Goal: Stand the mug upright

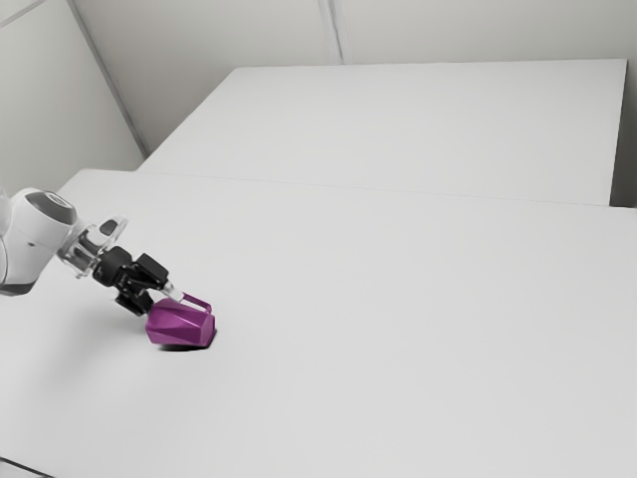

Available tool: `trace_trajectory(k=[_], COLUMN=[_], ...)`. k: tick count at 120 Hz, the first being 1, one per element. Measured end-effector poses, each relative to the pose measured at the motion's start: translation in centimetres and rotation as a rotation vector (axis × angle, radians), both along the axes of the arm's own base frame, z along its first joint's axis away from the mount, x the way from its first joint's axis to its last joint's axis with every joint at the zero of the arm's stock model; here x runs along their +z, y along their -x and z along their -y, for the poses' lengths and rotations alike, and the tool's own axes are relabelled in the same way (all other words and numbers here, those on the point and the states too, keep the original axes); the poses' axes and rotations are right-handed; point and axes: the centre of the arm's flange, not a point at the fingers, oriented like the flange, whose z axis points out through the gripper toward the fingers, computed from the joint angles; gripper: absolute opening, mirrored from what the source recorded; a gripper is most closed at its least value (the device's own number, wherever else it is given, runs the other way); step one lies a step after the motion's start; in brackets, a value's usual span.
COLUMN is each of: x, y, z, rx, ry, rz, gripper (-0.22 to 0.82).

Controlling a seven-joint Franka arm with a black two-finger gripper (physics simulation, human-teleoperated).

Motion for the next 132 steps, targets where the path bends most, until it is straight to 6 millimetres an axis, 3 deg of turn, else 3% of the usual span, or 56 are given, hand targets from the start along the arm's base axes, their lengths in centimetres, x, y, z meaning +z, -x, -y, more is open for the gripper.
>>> trace_trajectory(k=[21, 41, 61, 108, 118, 132], x=[-0.1, -0.6, -0.4, 2.5, 3.8, 6.7], y=[-0.1, 0.3, 0.2, -0.6, -1.2, -2.5], z=[0.5, 0.8, 0.9, 2.2, 2.7, 4.8], rx=[0.006, 0.019, 0.026, 0.023, 0.016, -0.019], ry=[0.018, 0.037, 0.043, 0.082, 0.055, -0.034], rz=[0.000, -0.008, -0.001, 0.062, 0.092, 0.137], gripper=[0.25, 0.03, -0.09, -0.16, -0.17, -0.17])
